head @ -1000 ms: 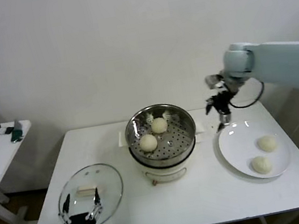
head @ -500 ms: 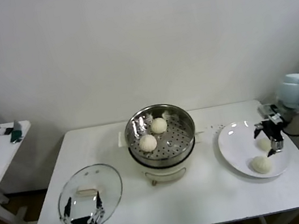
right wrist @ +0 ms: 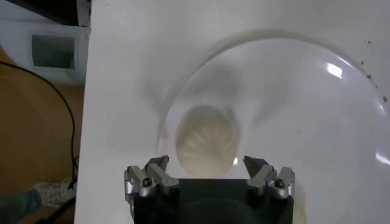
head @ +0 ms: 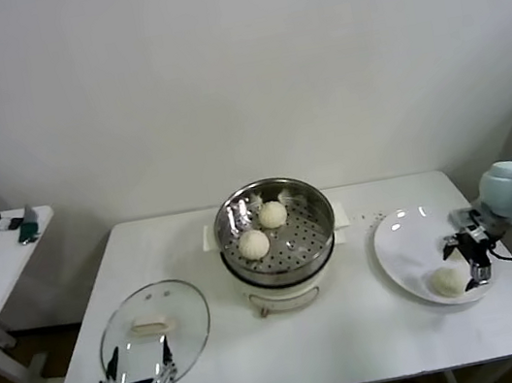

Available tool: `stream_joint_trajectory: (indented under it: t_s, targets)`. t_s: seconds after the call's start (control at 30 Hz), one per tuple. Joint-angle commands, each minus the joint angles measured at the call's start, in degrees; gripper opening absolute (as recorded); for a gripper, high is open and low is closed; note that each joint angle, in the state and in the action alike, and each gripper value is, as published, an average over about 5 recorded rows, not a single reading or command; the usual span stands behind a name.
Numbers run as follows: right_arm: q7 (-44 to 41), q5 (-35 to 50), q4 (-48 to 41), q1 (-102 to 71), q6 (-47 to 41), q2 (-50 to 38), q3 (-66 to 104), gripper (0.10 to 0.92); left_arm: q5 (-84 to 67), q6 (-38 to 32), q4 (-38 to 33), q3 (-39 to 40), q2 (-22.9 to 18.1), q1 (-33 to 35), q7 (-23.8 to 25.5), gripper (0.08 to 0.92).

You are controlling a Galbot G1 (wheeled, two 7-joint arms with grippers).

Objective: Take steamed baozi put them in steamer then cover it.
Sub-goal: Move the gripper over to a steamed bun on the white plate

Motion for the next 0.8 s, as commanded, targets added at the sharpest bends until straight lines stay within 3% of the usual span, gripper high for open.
stream_joint_trajectory:
  t_s: [0.03, 0.37, 0.8]
  targets:
    - [-0.1, -1.8, -3.4, -5.3, 0.5, 2.8, 4.8, 0.823, 0.7, 0.3, 0.1, 0.1, -0.4, 0.0, -0.2, 0.823]
    - [-2.0, -2.0, -5.0, -5.2, 1.0, 3.6, 4.4, 0.82, 0.7, 0.7, 0.6, -0.1, -0.2, -0.7, -0.4, 0.823]
    - [-3.1, -1.8, -6.7, -4.8, 1.8, 4.5, 4.3, 0.705, 0.8, 1.3, 0.5, 0.1, -0.2, -1.6, -0.5, 0.823]
